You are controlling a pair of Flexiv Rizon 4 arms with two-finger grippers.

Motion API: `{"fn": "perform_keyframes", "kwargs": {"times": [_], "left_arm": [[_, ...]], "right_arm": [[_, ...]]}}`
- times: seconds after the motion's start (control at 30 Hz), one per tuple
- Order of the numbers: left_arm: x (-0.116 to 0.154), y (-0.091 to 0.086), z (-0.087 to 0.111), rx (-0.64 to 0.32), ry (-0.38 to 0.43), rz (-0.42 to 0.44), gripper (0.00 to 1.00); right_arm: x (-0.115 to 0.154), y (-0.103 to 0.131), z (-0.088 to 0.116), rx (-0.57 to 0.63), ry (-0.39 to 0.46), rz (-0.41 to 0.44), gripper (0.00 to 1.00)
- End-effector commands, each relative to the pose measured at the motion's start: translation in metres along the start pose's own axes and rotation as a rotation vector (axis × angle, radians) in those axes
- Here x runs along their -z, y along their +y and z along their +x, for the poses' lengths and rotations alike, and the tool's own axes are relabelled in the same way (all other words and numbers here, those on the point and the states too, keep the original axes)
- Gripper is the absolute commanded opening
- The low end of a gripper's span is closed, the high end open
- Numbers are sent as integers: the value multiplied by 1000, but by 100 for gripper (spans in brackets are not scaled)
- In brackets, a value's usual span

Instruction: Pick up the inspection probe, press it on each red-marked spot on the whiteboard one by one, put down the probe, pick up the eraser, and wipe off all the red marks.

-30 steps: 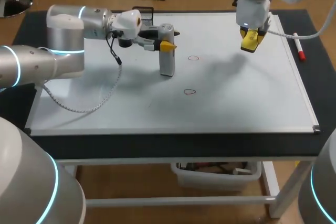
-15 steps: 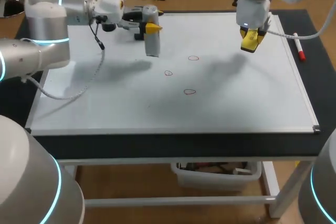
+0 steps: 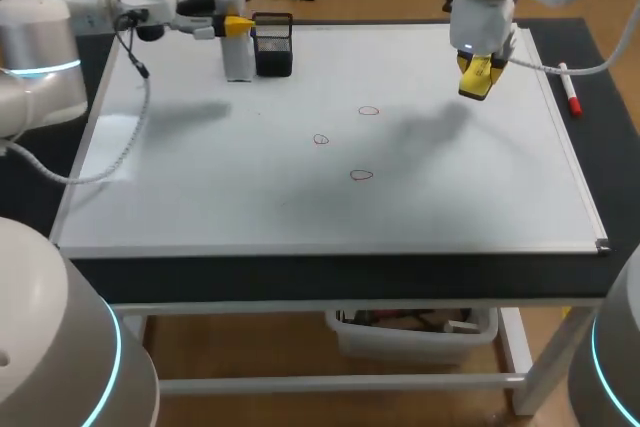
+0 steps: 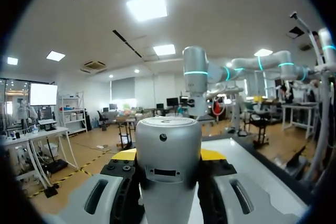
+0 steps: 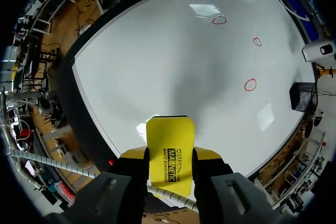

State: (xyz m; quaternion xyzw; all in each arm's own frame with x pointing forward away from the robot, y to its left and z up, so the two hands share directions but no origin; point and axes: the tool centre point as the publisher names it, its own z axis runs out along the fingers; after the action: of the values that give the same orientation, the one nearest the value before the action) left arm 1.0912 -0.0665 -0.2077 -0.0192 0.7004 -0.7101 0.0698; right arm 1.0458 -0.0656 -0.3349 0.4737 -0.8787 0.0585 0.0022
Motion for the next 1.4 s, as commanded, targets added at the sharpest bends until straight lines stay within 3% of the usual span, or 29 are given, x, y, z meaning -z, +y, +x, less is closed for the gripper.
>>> {"fn": "perform_keyframes", "kwargs": {"times": [0.03, 0.43, 0.63, 0.8, 1.07, 1.4], "left_arm": [[25, -5, -3, -3, -26, -8, 0], [74, 3, -22, 19, -107, -6, 0], [74, 3, -22, 19, -107, -6, 0], [74, 3, -22, 19, -107, -6, 0], [74, 3, -22, 19, -107, -6, 0], [74, 3, -22, 19, -107, -6, 0]], "right_arm": [[1, -1, 1, 3, 2, 0, 0], [1, -1, 1, 3, 2, 0, 0], [1, -1, 1, 3, 2, 0, 0], [0, 18, -18, 64, 60, 22, 0], [-6, 50, -61, 128, -14, -49, 0], [7, 84, -125, 268, -72, -35, 0]]}}
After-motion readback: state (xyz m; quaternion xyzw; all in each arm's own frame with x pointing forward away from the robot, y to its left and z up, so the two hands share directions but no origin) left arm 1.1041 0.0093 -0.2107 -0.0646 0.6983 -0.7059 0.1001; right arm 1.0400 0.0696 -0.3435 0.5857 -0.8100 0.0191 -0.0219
